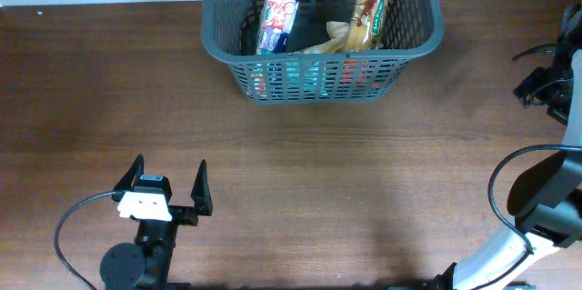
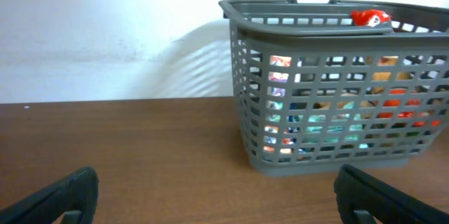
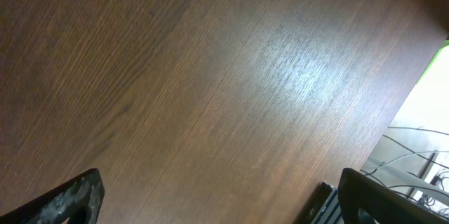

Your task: Pack container

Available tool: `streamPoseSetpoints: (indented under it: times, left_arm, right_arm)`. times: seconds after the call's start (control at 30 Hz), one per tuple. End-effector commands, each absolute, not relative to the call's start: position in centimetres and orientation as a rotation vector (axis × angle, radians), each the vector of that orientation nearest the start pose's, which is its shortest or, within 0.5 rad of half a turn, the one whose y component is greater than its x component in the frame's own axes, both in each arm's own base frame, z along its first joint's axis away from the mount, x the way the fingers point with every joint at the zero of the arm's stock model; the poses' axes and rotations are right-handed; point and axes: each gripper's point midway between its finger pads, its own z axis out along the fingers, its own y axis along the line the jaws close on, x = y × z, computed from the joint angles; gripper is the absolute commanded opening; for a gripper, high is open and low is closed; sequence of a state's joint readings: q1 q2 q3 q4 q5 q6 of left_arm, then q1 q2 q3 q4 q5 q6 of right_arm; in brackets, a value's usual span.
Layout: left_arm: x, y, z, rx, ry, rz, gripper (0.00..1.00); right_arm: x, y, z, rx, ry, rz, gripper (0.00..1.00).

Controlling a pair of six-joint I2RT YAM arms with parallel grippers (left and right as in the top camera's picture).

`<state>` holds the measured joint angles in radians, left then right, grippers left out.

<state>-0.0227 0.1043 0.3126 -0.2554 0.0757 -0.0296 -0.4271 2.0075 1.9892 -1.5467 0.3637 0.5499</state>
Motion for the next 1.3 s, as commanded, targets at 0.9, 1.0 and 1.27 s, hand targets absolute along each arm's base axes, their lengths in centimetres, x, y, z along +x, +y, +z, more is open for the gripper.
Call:
streamPoseSetpoints:
  times: [0.9, 1.0, 1.27]
  left_arm:
    - [24.3, -3.1, 16.1, 0.244, 1.621, -0.037, 0.99]
    - [24.3, -2.8, 16.0, 0.25, 1.62, -0.011, 0.99]
    - [24.5, -1.4, 15.8, 0.187, 1.64, 0.055, 0.99]
  right_arm:
    - [31.7, -21.4, 17.5, 1.457, 2.691, -0.564, 0.99]
    - [31.7, -21.4, 17.5, 1.457, 2.691, -0.564, 0.99]
    - [31.7, -21.4, 17.5, 1.457, 2.691, -0.564, 0.99]
